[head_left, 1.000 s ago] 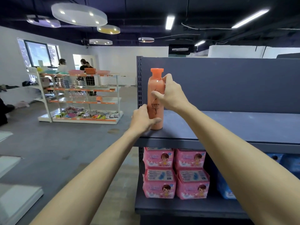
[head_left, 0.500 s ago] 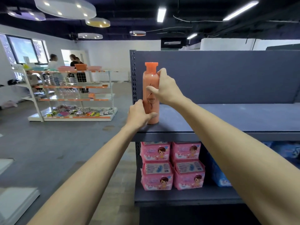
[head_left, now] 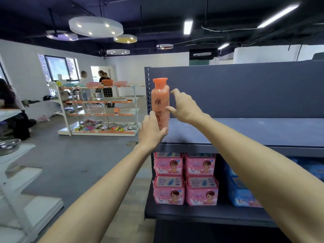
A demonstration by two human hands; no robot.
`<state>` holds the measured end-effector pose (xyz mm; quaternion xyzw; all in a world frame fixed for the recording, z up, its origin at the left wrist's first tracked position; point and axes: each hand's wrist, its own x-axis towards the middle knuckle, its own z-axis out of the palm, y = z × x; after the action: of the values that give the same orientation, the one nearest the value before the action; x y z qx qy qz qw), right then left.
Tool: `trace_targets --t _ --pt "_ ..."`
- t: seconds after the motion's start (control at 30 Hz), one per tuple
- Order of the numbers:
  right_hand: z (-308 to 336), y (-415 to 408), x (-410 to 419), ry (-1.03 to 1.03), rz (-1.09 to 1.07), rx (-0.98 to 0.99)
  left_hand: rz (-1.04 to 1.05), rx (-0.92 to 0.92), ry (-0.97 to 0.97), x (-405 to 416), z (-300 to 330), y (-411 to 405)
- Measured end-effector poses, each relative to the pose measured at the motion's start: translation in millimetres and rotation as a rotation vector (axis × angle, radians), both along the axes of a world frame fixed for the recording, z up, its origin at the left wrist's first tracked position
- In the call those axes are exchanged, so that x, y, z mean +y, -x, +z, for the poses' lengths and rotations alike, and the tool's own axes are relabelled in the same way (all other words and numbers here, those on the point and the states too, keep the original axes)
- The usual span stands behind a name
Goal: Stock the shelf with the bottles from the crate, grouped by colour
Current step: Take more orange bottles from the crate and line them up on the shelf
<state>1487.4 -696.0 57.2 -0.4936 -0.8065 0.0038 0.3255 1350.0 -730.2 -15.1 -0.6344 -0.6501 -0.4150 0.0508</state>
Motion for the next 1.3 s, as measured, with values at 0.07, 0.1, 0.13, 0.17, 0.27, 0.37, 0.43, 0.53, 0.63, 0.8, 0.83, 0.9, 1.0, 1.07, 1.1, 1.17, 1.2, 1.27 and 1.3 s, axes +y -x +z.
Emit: trace_targets --t 0.07,0.1,0.13,0.17,0.27,0.37,0.43,0.53,0.63,0.8,0.83,0.9,1.0,1.07,1.1,1.17,1.2,1.27,1.3 --pt "-9 -15 -6 -0.02 0.01 -0.078 0.039 0.11 -0.04 -10 -6 -22" --pt "-13 -24 -7 -0.023 0.01 -0.106 0.04 0.133 -0.047 -15 -7 -34" --pt "-16 -36 -9 -0.023 0.005 -0.124 0.037 0.129 -0.043 -17 -8 -45" --pt "-18 -46 -10 -0.023 -0.002 -0.135 0.034 0.105 -0.035 -17 -8 -54" --pt "-21 -89 -12 -0.025 -0.022 -0.135 0.029 0.027 -0.018 -20 -9 -88" --pt "-35 -133 -25 -0.03 0.008 -0.062 0.001 0.002 -0.057 -35 -27 -125" --pt "-61 -165 -41 -0.058 0.035 -0.017 -0.031 0.004 -0.062 -48 -54 -152" --pt "-116 -217 -65 -0.066 0.036 -0.039 -0.098 0.031 0.036 -61 -108 -191" --pt "-173 -260 -80 0.064 0.009 -0.119 -0.144 0.049 0.221 -66 -160 -228" --pt "-262 -306 -94 0.29 -0.026 -0.175 -0.246 0.025 0.451 -81 -238 -272" --pt "-279 -311 -97 0.329 -0.031 -0.181 -0.252 0.029 0.504 -85 -252 -278" --pt "-314 -319 -103 0.41 -0.045 -0.185 -0.263 0.025 0.614 -94 -281 -286" --pt "-368 -326 -115 0.568 -0.07 -0.175 -0.267 -0.016 0.772 -110 -330 -290" --pt "-406 -329 -126 0.679 -0.086 -0.196 -0.264 -0.04 0.882 -122 -365 -291" --pt "-427 -331 -132 0.731 -0.099 -0.211 -0.262 -0.045 0.94 -128 -383 -291" --pt "-466 -336 -145 0.838 -0.125 -0.214 -0.266 -0.058 1.054 -141 -418 -291" --pt "-484 -339 -151 0.89 -0.142 -0.221 -0.268 -0.067 1.101 -147 -436 -291" --pt "-520 -348 -164 0.983 -0.174 -0.251 -0.274 -0.081 1.182 -161 -471 -290" --pt "-538 -354 -171 1.023 -0.19 -0.255 -0.276 -0.089 1.219 -168 -488 -289"
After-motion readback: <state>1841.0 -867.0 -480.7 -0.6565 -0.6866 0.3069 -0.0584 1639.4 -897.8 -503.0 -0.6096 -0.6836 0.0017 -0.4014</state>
